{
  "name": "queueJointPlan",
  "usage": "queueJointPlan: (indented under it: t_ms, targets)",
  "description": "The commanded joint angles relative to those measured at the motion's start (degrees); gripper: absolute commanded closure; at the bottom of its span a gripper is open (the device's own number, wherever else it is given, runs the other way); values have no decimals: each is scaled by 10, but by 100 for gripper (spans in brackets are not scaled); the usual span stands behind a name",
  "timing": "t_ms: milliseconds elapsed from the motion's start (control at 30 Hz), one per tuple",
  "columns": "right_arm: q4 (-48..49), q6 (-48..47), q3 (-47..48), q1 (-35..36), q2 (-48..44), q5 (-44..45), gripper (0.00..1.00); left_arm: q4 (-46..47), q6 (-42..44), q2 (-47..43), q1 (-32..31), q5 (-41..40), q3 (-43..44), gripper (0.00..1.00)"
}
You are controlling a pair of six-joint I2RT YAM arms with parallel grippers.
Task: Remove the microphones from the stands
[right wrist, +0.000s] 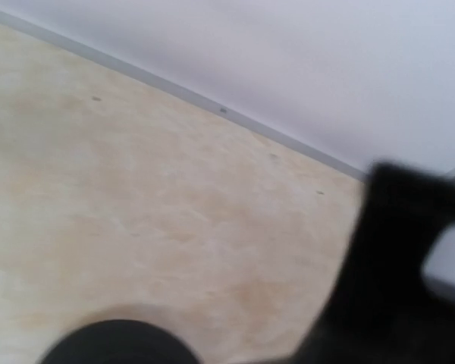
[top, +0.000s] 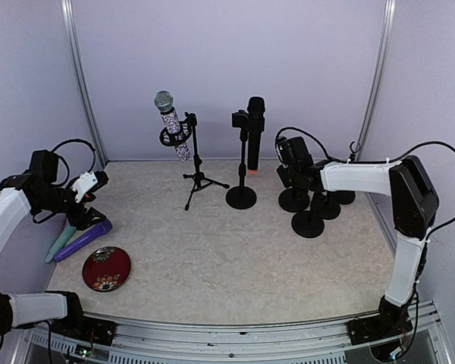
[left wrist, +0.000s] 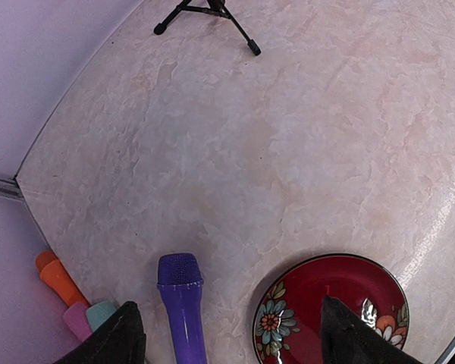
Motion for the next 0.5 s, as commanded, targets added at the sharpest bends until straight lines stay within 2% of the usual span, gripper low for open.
queueJointPlan:
  t_ms: [0, 133, 267, 367, 467]
  targets:
    - [-57, 11, 41, -23, 14, 15, 48, -12, 7, -13, -4, 1, 20, 23]
    - [-68, 44, 43, -32, 3, -33, 29, -14, 10, -19, -4, 1, 17, 23]
    - [-87, 64, 64, -32, 1, -41, 9, -16, 10, -21, -4, 3, 16, 23]
    - [-95, 80, 79, -32, -15, -49, 1, -19, 10, -21, -3, 6, 17, 23]
    - [-95, 93, 87, -32, -55, -60, 0, -22, 10, -22, -4, 7, 18, 23]
